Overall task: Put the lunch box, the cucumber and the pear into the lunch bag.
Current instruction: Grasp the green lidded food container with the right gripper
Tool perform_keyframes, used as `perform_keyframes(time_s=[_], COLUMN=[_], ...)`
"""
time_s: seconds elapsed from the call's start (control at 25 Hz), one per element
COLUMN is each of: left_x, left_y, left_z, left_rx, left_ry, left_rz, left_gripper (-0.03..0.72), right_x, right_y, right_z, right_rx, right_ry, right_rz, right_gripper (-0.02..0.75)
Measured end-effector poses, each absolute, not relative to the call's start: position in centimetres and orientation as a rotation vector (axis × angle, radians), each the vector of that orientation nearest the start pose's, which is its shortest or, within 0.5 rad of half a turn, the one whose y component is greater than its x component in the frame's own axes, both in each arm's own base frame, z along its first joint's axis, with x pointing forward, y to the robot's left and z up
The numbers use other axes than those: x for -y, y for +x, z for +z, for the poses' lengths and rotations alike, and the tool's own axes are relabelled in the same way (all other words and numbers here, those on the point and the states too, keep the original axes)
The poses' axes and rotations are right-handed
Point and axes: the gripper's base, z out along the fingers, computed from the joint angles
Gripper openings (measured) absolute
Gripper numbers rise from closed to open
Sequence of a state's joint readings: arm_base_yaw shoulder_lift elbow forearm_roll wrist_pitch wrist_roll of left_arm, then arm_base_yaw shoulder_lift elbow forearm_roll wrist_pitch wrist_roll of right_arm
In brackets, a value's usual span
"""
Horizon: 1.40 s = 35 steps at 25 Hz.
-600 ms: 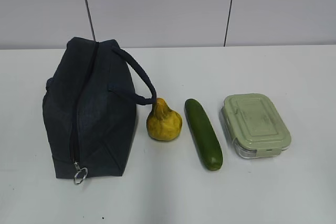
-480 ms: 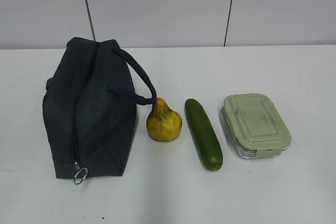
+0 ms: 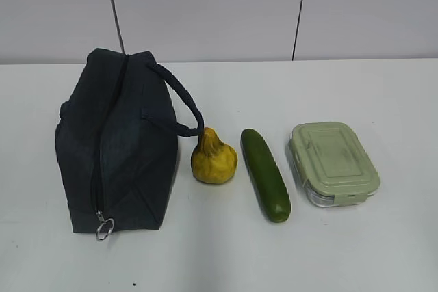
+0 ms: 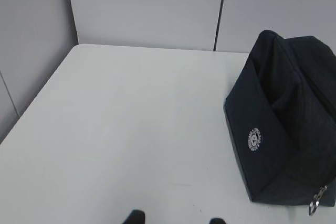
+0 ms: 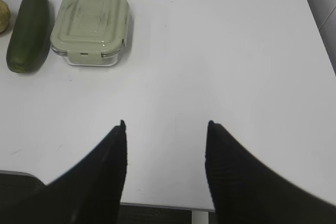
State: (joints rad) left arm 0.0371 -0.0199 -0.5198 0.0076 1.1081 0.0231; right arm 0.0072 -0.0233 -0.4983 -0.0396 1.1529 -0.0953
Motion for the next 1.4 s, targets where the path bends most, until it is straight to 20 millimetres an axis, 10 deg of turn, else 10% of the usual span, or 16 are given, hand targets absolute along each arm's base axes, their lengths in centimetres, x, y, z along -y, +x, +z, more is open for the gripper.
perform_keyframes(time_s=[0.56,1.4], left_x=[0.0,0.0], left_y=[-1.2,-1.2], left_z=[27.9,27.9], left_rx=[-2.052,-2.052], left_ry=[-0.015,-0.015], left_rz=[0.047,0.047], left_gripper=[0.238,0.238], right_x=[0.3,-2.9], right_y=[5.0,25.7], right_z=[31.3,32.8], right_rx=[-2.161,-2.499], right_ry=[0.008,-0.173], right_rz=[-0.032,0.368], right_gripper=[0.388,0.313])
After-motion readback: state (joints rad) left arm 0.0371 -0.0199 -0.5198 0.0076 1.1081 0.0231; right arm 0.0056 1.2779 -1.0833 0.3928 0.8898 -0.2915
